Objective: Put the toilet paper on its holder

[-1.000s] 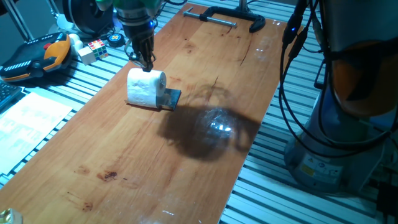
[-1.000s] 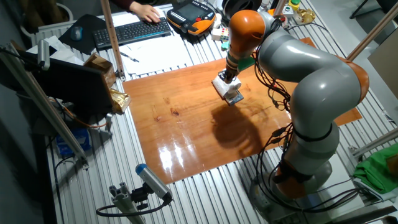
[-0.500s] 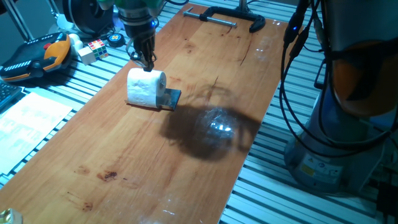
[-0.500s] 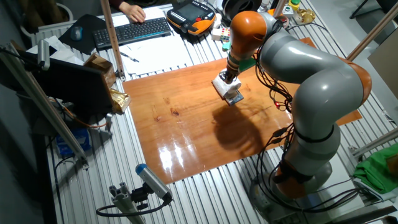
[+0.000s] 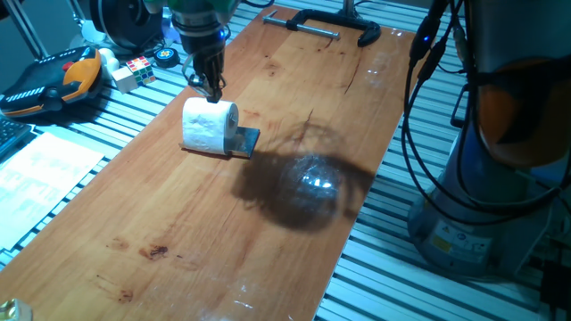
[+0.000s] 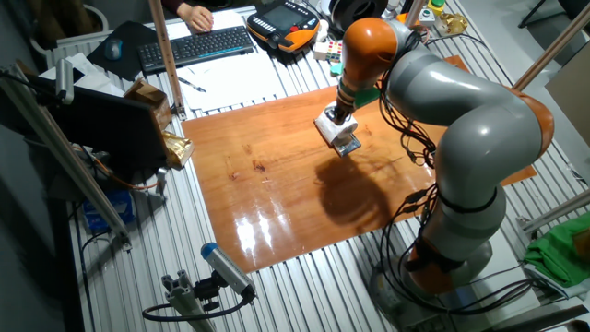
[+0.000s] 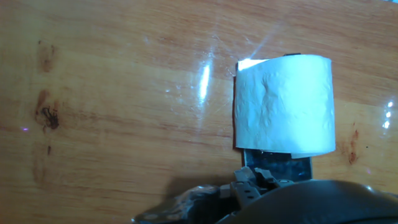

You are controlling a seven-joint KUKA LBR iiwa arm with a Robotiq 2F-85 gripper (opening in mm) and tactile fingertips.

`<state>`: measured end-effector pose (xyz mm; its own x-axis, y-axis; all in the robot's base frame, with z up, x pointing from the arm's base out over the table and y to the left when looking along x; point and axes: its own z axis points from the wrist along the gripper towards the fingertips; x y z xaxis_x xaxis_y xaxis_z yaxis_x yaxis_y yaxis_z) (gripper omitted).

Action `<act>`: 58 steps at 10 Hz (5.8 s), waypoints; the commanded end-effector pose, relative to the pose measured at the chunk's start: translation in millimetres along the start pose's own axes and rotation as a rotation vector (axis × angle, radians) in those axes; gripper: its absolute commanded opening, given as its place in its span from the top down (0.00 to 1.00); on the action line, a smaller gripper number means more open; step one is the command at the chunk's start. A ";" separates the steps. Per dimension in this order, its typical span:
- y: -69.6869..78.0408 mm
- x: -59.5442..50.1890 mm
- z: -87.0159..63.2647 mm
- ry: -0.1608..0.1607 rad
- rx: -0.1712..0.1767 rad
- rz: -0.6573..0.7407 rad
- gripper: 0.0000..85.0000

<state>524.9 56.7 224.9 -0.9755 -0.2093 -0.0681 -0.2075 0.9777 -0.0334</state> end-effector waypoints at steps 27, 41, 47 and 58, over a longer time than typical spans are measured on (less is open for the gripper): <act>4.2 2.4 -0.6 0.028 0.019 0.007 0.99; 4.0 2.2 -0.4 0.028 0.031 -0.002 0.99; 4.0 1.8 -0.2 0.030 0.039 -0.008 0.99; 4.3 -0.6 1.1 0.036 0.045 0.003 0.99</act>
<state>524.8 60.8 223.6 -0.9783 -0.2043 -0.0333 -0.2012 0.9764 -0.0786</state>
